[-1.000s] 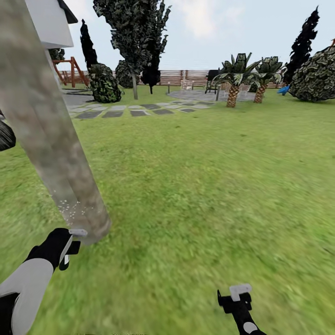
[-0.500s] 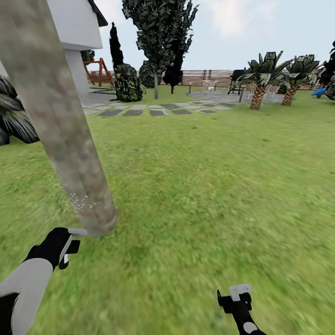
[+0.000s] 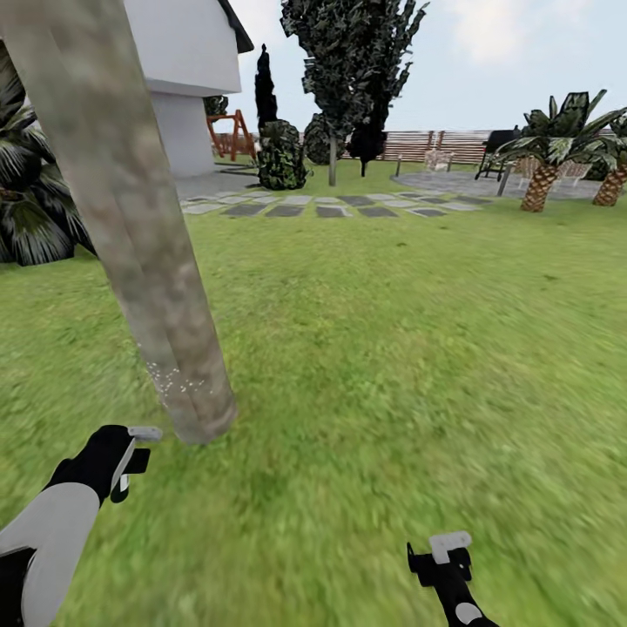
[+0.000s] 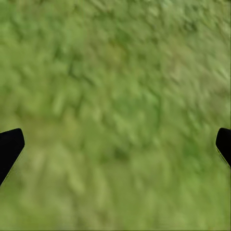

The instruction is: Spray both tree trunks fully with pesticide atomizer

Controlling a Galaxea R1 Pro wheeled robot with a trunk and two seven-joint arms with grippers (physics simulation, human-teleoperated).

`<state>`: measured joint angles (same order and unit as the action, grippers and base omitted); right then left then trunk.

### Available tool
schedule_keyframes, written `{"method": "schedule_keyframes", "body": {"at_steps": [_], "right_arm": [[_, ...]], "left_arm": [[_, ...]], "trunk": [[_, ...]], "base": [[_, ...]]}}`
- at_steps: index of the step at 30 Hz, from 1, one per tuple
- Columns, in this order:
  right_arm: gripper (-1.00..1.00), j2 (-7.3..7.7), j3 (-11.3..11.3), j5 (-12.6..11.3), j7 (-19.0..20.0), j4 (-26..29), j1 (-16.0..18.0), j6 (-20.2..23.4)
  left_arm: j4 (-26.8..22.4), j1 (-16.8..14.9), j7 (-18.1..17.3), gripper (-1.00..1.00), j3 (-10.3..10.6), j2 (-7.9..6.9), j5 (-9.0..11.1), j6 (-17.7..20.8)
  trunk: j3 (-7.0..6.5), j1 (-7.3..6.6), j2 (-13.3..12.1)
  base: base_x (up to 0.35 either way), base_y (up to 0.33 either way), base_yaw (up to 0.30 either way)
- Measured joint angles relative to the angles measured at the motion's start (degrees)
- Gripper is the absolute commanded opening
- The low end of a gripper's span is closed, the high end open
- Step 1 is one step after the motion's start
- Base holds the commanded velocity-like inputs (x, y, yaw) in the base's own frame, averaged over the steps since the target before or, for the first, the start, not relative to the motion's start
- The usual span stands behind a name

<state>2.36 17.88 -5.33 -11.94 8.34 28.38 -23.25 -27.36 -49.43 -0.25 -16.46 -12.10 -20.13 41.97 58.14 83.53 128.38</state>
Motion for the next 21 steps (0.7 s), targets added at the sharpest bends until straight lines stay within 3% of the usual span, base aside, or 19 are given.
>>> {"method": "schedule_keyframes", "body": {"at_steps": [9, 14, 21], "right_arm": [[1.00, 0.03, 0.0, 0.0, 0.0, 0.0, 0.0, 0.0], [1.00, 0.02, 0.0, 0.0, 0.0, 0.0, 0.0, 0.0], [1.00, 0.01, 0.0, 0.0, 0.0, 0.0, 0.0, 0.0]], "left_arm": [[0.0, 0.0, 0.0, -1.00, 0.0, 0.02, 0.1, 0.0], [0.0, 0.0, 0.0, -1.00, 0.1, 0.02, 0.0, 0.0], [-1.6, 0.0, -0.1, -1.00, 0.0, 0.01, 0.0, 0.2]], "trunk": [[0.00, 0.01, 0.0], [0.00, 0.02, 0.0], [0.00, 0.02, 0.0]], "base": [[0.215, -0.208, 0.030], [0.067, -0.259, 0.022], [0.002, -0.247, 0.237]]}}
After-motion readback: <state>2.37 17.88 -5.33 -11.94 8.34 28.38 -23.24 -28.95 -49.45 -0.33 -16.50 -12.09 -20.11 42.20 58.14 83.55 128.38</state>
